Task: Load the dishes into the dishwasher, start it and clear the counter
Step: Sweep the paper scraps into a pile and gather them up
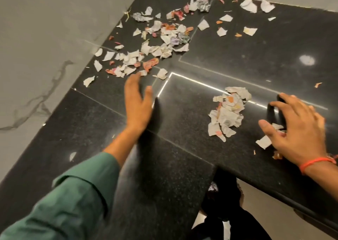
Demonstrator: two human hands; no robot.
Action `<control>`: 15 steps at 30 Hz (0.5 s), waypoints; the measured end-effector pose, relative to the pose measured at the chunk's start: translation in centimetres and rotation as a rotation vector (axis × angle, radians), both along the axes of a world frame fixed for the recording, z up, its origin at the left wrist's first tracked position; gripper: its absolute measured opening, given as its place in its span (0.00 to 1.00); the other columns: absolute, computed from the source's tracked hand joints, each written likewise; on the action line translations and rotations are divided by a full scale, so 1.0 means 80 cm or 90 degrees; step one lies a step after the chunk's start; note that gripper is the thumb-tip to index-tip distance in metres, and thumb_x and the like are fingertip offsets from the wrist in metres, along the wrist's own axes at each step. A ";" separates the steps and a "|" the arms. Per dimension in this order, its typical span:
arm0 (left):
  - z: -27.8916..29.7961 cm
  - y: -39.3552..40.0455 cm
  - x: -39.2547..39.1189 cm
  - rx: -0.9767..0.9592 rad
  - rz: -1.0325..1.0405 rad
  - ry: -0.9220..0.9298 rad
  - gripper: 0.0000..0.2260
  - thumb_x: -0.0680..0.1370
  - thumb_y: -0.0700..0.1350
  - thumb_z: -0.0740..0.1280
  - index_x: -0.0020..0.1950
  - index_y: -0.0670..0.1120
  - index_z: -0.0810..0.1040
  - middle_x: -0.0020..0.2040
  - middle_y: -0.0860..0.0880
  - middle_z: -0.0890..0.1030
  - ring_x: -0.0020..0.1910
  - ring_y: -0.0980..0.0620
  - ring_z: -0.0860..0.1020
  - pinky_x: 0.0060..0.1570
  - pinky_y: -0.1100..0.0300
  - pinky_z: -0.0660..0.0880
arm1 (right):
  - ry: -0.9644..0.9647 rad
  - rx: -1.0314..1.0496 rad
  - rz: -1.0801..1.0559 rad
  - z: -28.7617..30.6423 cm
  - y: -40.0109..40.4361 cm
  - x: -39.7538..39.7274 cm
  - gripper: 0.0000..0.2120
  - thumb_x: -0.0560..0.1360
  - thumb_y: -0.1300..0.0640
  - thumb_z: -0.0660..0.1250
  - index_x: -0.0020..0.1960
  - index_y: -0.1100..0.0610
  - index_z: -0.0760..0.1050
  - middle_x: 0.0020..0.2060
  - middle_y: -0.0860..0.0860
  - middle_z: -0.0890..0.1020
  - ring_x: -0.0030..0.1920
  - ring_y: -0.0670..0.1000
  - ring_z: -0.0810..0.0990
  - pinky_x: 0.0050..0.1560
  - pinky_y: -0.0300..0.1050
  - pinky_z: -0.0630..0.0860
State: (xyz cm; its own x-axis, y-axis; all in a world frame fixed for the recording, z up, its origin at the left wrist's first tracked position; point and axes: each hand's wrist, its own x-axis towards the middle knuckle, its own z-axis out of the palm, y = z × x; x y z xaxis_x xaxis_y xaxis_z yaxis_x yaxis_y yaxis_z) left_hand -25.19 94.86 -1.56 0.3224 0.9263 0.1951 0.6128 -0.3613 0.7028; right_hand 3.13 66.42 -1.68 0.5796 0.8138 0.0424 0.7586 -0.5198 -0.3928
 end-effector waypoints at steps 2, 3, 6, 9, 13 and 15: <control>0.001 0.056 -0.046 0.021 0.074 0.058 0.25 0.81 0.47 0.64 0.78 0.42 0.66 0.77 0.42 0.66 0.78 0.46 0.63 0.79 0.55 0.56 | 0.011 0.002 0.001 -0.001 0.000 0.001 0.33 0.74 0.32 0.56 0.70 0.52 0.71 0.76 0.52 0.67 0.77 0.55 0.61 0.75 0.66 0.56; 0.002 0.083 -0.064 0.018 0.106 0.084 0.27 0.81 0.48 0.63 0.79 0.43 0.65 0.78 0.42 0.65 0.79 0.45 0.61 0.79 0.54 0.55 | 0.015 0.007 0.002 -0.004 0.000 0.002 0.33 0.74 0.32 0.56 0.70 0.52 0.70 0.76 0.52 0.67 0.77 0.56 0.61 0.75 0.67 0.56; 0.001 0.151 -0.097 -0.026 0.170 0.155 0.30 0.82 0.53 0.63 0.81 0.44 0.60 0.80 0.40 0.61 0.80 0.43 0.58 0.79 0.49 0.54 | 0.030 0.006 0.005 -0.022 -0.002 0.012 0.33 0.74 0.31 0.57 0.71 0.51 0.69 0.77 0.50 0.65 0.78 0.56 0.60 0.74 0.70 0.58; -0.006 0.196 -0.099 -0.065 0.168 0.212 0.32 0.83 0.59 0.60 0.83 0.45 0.57 0.80 0.40 0.61 0.80 0.41 0.58 0.79 0.46 0.54 | 0.074 0.001 0.012 -0.053 -0.008 0.031 0.35 0.73 0.30 0.59 0.73 0.48 0.67 0.78 0.46 0.61 0.79 0.54 0.57 0.74 0.69 0.59; -0.016 0.212 -0.066 0.011 0.096 0.262 0.35 0.81 0.66 0.54 0.82 0.45 0.59 0.78 0.40 0.66 0.77 0.41 0.63 0.77 0.44 0.59 | 0.096 -0.018 0.010 -0.076 -0.017 0.039 0.35 0.71 0.31 0.61 0.75 0.42 0.63 0.79 0.44 0.58 0.80 0.54 0.57 0.72 0.69 0.62; -0.016 0.196 -0.040 0.053 0.002 0.266 0.34 0.82 0.67 0.53 0.82 0.47 0.59 0.78 0.42 0.67 0.76 0.44 0.66 0.75 0.43 0.63 | 0.092 -0.028 0.014 -0.065 -0.015 0.036 0.35 0.71 0.31 0.61 0.75 0.41 0.62 0.79 0.44 0.57 0.79 0.54 0.57 0.69 0.70 0.66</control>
